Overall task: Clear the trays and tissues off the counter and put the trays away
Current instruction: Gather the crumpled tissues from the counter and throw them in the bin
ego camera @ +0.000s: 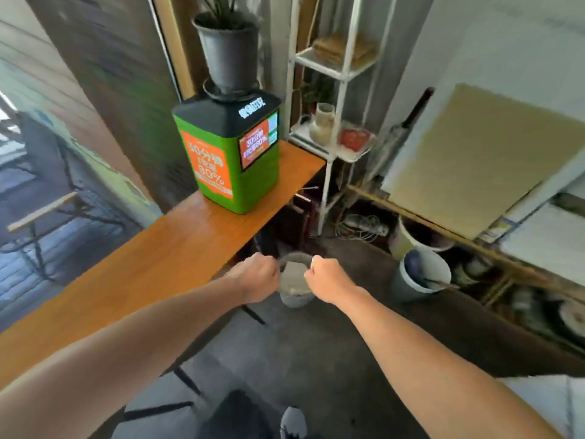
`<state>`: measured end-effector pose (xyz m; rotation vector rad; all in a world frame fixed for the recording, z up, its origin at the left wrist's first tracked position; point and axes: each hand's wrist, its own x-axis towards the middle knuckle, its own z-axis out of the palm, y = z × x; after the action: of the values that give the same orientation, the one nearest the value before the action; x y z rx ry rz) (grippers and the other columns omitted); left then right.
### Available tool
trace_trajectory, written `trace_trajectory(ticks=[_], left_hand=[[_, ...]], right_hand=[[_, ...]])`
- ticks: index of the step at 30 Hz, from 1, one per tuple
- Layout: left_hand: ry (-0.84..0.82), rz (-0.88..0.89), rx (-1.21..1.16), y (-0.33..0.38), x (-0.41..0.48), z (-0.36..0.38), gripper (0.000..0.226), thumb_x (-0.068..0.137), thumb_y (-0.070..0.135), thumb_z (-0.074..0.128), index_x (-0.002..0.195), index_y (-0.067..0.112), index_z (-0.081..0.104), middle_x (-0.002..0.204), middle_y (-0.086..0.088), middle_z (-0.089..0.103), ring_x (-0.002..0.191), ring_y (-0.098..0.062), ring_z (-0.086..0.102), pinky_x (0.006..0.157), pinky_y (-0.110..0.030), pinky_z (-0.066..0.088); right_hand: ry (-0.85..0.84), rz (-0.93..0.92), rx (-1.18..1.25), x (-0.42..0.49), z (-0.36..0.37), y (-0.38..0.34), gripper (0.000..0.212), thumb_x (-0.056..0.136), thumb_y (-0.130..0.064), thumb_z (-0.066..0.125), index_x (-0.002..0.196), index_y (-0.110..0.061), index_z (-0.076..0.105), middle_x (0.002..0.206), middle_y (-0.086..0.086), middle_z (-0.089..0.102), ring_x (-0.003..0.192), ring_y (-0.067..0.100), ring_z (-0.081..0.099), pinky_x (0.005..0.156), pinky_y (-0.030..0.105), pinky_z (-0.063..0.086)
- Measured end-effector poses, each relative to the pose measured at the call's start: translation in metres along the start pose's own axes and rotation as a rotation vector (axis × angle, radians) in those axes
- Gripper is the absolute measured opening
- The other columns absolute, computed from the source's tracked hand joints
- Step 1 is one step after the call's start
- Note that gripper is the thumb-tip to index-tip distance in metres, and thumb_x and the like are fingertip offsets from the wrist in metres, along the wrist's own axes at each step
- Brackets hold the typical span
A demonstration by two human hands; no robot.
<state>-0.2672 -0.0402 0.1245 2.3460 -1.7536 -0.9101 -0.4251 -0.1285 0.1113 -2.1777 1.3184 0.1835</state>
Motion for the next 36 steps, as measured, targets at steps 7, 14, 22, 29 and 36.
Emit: trace_trajectory(ticks=[7,14,22,29,36], left_hand=[[-0.171,0.044,0.155,0.020,0.079,0.034,0.033,0.097,0.020,0.041,0.103,0.004,0.069,0.095,-0.013,0.070,0.085,-0.031,0.068,0.065,-0.036,0.051],[-0.217,0.006,0.081,0.000,0.177,0.018,0.032,0.100,0.017,0.038,0.104,0.000,0.065,0.103,-0.018,0.067,0.092,-0.034,0.066,0.072,-0.038,0.052],[-0.389,-0.065,0.123,-0.021,0.254,0.047,0.027,0.097,0.017,0.038,0.110,0.005,0.059,0.112,-0.023,0.064,0.097,-0.042,0.063,0.070,-0.041,0.047],[-0.437,-0.235,0.097,-0.042,0.354,0.138,0.028,0.098,0.020,0.039,0.116,0.010,0.058,0.116,-0.017,0.063,0.101,-0.036,0.063,0.085,-0.043,0.054],[-0.378,-0.443,0.041,-0.095,0.460,0.292,0.026,0.100,0.020,0.039,0.117,0.006,0.053,0.113,-0.017,0.061,0.104,-0.036,0.062,0.086,-0.046,0.052]], right_hand=[[-0.053,0.092,0.021,0.042,0.006,0.046,0.032,0.099,-0.027,0.045,0.119,-0.006,0.056,0.121,0.018,0.062,0.104,0.036,0.062,0.073,0.037,0.044],[-0.092,0.150,-0.006,0.128,-0.003,0.061,0.023,0.097,-0.018,0.045,0.114,-0.006,0.055,0.114,0.017,0.063,0.097,0.035,0.062,0.068,0.035,0.042],[-0.198,0.147,0.051,0.215,0.029,0.095,0.022,0.094,-0.016,0.049,0.112,-0.004,0.055,0.114,0.020,0.059,0.100,0.039,0.059,0.076,0.040,0.045],[-0.307,0.119,0.058,0.318,0.099,0.167,0.023,0.092,-0.013,0.049,0.111,0.000,0.054,0.112,0.025,0.059,0.097,0.042,0.060,0.073,0.038,0.044],[-0.413,-0.039,-0.023,0.425,0.234,0.238,0.032,0.094,-0.017,0.053,0.122,-0.001,0.048,0.122,0.023,0.054,0.107,0.042,0.059,0.083,0.042,0.049]])
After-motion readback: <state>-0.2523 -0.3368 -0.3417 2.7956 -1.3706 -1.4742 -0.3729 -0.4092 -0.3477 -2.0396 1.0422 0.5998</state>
